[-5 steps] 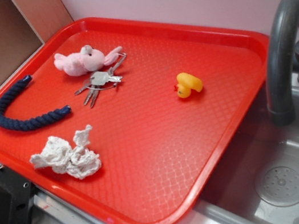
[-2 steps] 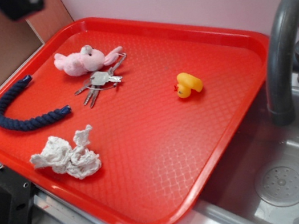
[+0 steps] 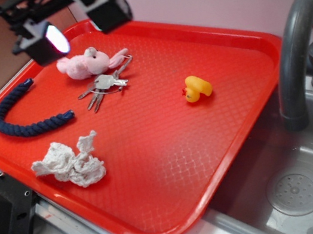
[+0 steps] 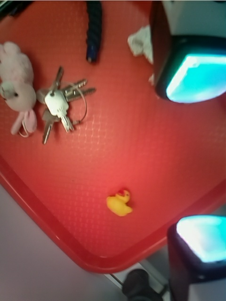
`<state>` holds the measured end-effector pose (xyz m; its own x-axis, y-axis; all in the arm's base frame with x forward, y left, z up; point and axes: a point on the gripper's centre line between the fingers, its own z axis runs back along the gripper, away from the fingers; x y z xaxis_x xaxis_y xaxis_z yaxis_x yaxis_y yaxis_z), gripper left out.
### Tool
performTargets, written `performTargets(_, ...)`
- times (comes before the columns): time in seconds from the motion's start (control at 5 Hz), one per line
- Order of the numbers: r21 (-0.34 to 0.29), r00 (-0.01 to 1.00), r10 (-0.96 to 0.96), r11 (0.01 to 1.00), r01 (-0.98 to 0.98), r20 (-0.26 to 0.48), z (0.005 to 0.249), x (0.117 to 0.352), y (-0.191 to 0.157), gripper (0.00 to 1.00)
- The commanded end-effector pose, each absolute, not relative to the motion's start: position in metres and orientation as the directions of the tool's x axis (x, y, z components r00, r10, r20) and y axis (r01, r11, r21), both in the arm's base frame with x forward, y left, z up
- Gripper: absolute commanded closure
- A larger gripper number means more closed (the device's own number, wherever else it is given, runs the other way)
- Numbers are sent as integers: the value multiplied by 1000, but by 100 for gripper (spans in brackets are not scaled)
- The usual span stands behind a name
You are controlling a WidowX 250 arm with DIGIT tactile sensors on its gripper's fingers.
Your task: Grab the yellow duck.
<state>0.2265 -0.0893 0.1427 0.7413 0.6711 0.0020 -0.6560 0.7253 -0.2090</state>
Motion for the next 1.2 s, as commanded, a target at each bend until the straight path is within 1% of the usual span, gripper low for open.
performTargets(0.0, -239, 739, 674, 714, -658, -21, 102, 274, -116, 0)
performTargets(0.4, -201, 765, 642, 743, -638, -53, 71, 298, -128, 0)
performTargets(0.6, -207, 775, 627, 750, -628, -79, 57, 303, -133, 0)
performTargets(0.8, -236, 802, 590, 770, -593, -90, 56, 304, -132, 0)
performTargets(1.0, -229, 799, 593, 768, -598, -98, 56, 304, -131, 0)
